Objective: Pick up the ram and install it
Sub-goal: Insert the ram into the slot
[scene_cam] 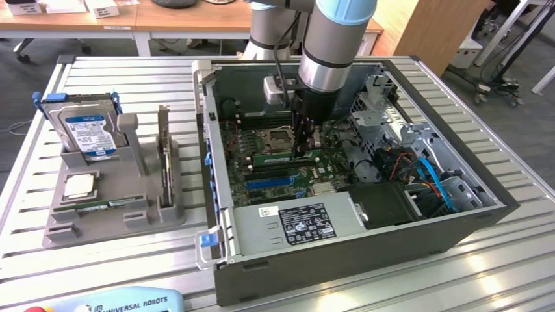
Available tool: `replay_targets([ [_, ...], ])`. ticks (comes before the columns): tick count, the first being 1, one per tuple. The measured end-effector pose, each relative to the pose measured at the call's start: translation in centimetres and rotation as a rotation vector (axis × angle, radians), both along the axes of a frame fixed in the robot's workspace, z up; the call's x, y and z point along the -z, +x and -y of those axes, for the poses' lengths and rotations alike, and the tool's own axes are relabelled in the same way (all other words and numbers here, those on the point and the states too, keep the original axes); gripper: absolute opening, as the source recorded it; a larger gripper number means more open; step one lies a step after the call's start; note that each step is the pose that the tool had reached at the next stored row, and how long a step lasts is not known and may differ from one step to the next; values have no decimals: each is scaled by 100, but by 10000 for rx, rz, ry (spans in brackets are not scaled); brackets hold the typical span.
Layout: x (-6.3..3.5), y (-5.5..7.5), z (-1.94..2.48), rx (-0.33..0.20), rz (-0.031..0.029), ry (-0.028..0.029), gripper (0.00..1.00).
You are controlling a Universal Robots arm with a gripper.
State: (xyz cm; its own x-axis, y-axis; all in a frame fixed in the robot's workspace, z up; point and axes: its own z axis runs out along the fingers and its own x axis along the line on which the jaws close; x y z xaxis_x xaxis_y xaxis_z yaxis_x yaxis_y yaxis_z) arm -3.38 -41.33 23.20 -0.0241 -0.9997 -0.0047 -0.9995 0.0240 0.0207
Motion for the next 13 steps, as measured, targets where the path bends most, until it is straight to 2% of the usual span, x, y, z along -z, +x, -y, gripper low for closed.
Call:
replay_targets([
  [13, 15, 0, 0, -124, 0, 0, 11],
])
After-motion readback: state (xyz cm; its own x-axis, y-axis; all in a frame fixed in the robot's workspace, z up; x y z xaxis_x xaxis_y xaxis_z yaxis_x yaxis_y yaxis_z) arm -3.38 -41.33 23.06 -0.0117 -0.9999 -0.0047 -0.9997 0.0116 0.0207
